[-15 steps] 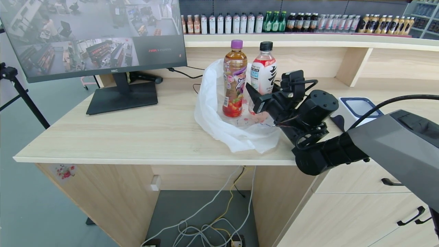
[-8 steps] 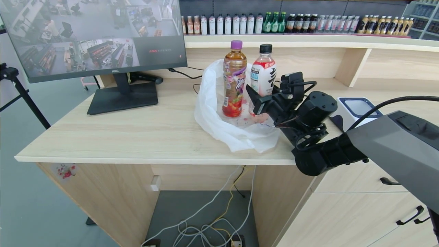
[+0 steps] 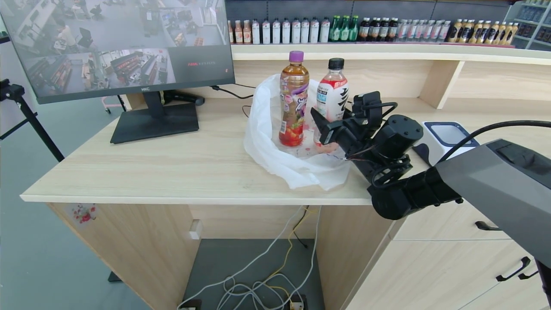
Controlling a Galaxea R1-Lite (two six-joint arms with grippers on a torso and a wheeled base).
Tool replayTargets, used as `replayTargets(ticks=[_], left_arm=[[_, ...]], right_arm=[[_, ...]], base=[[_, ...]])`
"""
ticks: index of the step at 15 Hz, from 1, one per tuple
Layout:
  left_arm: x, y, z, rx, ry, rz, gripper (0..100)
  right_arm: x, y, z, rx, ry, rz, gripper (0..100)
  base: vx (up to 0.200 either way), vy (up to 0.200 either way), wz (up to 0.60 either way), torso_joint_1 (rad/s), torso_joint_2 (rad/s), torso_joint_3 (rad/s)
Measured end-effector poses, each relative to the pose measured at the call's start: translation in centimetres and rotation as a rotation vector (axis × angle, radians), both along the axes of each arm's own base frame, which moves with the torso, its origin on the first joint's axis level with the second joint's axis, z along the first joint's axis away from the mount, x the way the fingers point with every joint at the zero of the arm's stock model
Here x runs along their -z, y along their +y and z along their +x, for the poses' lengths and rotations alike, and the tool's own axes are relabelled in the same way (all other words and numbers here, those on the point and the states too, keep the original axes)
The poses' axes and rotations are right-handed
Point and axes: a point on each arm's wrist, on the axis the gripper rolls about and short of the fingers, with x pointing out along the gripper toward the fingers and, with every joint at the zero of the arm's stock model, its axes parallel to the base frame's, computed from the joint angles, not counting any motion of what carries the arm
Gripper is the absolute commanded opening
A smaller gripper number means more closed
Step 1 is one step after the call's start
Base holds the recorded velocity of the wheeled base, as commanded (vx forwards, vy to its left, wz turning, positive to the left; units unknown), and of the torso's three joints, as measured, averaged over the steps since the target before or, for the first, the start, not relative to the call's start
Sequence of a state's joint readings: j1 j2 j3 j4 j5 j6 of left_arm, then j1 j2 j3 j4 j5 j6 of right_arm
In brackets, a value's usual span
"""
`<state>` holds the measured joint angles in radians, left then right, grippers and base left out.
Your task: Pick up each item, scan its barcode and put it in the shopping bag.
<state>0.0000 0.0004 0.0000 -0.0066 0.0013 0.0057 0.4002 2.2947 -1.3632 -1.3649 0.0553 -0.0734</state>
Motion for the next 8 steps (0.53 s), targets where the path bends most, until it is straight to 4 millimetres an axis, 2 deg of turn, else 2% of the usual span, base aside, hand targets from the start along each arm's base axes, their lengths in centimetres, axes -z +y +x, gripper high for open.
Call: replayTargets(ticks=[8], left_arm=[[0.0,0.0,0.0,0.0,0.0,0.0,100]], right_arm=[[0.32,-0.01,0.05,0.001,0.011,-0.004,0]], base=[[0.0,0.0,0.0,0.0,0.0,0.0]])
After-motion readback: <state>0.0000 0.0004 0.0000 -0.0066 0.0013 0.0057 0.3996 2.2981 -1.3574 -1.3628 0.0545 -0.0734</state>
